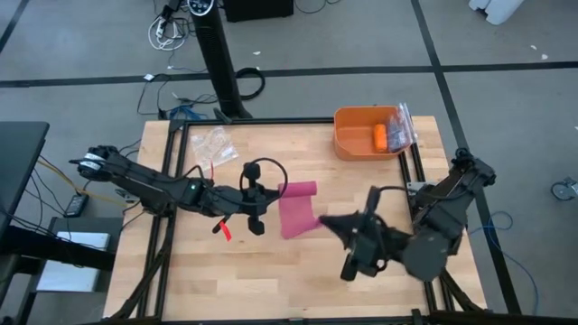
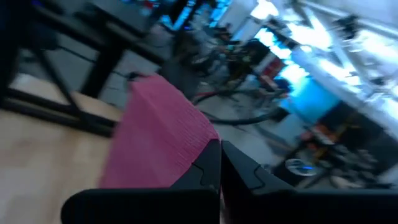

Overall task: Roll bandage
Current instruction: Roll the pink bandage

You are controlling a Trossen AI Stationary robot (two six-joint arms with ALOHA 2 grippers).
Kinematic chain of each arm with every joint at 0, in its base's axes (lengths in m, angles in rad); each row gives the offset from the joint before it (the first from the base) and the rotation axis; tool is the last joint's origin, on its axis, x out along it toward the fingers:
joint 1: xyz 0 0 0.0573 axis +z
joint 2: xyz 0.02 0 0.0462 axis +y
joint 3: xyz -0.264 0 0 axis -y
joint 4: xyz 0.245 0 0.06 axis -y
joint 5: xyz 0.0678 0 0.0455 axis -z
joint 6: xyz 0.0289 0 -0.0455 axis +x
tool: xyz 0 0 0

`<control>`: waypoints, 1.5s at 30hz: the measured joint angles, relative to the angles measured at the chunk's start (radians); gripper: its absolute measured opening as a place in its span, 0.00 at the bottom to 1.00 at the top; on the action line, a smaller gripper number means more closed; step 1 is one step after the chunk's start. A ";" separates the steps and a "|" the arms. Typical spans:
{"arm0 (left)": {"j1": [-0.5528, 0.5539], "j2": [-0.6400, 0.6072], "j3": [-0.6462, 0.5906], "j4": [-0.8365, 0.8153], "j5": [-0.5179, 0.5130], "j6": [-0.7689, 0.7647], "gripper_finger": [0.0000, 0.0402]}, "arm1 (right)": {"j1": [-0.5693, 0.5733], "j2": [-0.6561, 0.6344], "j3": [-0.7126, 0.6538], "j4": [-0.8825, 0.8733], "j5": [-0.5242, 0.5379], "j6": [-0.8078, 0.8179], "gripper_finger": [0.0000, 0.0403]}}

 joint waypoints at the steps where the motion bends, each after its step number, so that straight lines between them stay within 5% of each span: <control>1: 0.000 0.000 -0.014 0.019 0.019 -0.006 0.04 | 0.000 0.000 0.018 0.000 0.024 -0.029 0.00; 7: 0.000 0.000 -0.095 0.142 0.113 -0.019 0.04 | -0.027 0.000 0.086 0.128 0.127 -0.247 0.00; 16: 0.009 0.000 -0.170 0.225 0.103 -0.068 0.04 | -0.097 0.001 0.105 0.530 0.157 -0.641 0.00; 30: 0.052 0.062 -0.205 0.284 0.079 -0.129 0.03 | -0.243 0.003 0.105 0.600 0.086 -0.717 0.00; 45: 0.031 0.153 -0.204 0.316 0.197 -0.155 0.03 | -0.360 0.004 0.104 0.696 0.066 -0.815 0.00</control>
